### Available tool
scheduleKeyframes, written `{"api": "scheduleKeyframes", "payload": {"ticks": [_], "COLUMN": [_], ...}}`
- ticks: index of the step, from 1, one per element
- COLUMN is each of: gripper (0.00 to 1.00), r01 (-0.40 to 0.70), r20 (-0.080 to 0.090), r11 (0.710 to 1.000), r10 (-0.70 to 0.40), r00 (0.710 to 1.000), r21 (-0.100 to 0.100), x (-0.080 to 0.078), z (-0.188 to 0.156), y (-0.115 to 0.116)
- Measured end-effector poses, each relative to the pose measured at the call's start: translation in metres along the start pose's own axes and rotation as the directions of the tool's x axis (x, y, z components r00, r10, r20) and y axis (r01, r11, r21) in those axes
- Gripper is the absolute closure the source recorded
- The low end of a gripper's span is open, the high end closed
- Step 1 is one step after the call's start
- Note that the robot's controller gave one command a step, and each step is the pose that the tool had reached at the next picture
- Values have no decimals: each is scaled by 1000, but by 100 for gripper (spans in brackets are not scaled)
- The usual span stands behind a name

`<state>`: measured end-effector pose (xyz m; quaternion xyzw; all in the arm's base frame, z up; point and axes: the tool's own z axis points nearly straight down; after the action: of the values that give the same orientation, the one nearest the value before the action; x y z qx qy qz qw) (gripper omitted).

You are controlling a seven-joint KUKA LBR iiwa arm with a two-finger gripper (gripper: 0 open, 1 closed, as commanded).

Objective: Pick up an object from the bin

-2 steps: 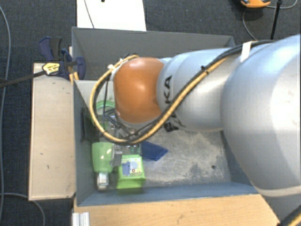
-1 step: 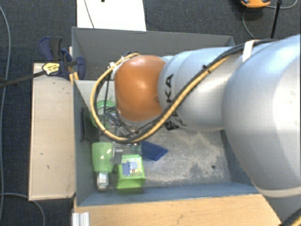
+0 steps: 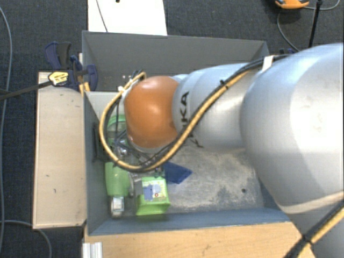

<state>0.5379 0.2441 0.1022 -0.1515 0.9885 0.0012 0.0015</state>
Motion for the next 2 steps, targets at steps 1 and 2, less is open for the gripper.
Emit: {"api": "scheduleKeyframes", "payload": {"ticks": [1, 2], "gripper": [0, 0], "r01": [171, 219], "r20": [-7, 2], "r11": [985, 976], "r10": [-171, -219], "r00": [985, 976], "r21": [0, 1], "x": [0, -15], "z": [20, -1], "y": [3, 7]}}
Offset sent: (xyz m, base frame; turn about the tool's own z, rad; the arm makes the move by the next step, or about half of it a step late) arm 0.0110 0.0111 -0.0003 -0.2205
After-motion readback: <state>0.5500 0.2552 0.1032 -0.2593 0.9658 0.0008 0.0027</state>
